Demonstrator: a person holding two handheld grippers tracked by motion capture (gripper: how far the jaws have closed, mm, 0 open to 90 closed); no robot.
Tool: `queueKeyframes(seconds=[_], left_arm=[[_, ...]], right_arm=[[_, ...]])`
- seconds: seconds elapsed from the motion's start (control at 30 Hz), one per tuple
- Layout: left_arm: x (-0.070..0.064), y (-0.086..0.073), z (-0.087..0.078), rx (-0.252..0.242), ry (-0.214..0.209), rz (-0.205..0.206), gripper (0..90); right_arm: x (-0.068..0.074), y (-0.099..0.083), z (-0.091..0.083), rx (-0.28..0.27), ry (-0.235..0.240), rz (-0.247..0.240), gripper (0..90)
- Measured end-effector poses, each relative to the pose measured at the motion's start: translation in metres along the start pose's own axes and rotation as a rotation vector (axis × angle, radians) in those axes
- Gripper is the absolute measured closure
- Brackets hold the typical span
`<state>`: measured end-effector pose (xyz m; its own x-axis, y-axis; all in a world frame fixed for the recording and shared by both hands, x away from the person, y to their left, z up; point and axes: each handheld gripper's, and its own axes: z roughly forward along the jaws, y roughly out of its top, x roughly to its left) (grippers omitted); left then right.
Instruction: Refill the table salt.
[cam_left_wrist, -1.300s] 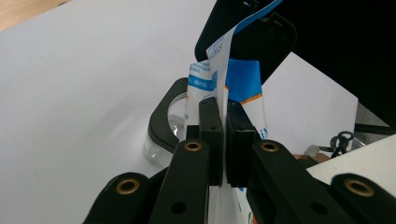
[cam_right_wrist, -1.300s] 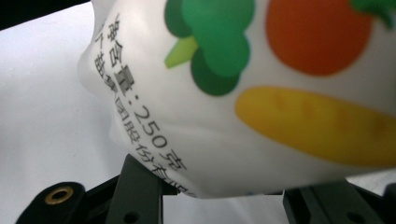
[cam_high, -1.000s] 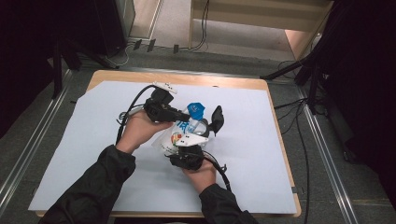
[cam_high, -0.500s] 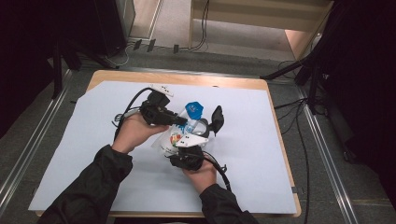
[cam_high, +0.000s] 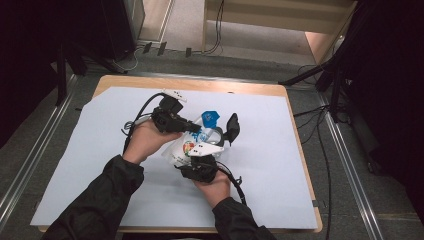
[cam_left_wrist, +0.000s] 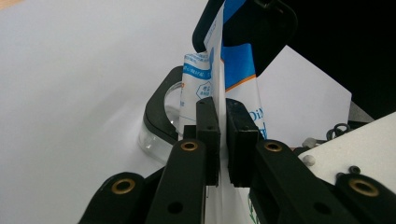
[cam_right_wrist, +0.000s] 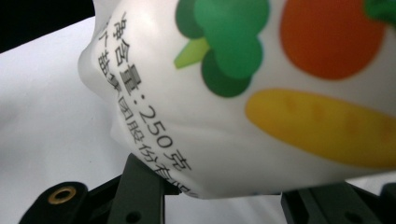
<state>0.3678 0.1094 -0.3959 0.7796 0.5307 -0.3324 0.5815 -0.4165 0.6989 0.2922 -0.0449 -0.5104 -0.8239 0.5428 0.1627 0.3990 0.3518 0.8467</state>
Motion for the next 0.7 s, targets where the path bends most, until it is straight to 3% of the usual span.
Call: queueKeyframes(seconds=[0.7], left_arm=[[0.004,0.003,0.013,0.025,0.005,-0.019,86.5]], right_arm=[[-0.001,0.0,0.003,0.0,0.027,0.06,62.5]])
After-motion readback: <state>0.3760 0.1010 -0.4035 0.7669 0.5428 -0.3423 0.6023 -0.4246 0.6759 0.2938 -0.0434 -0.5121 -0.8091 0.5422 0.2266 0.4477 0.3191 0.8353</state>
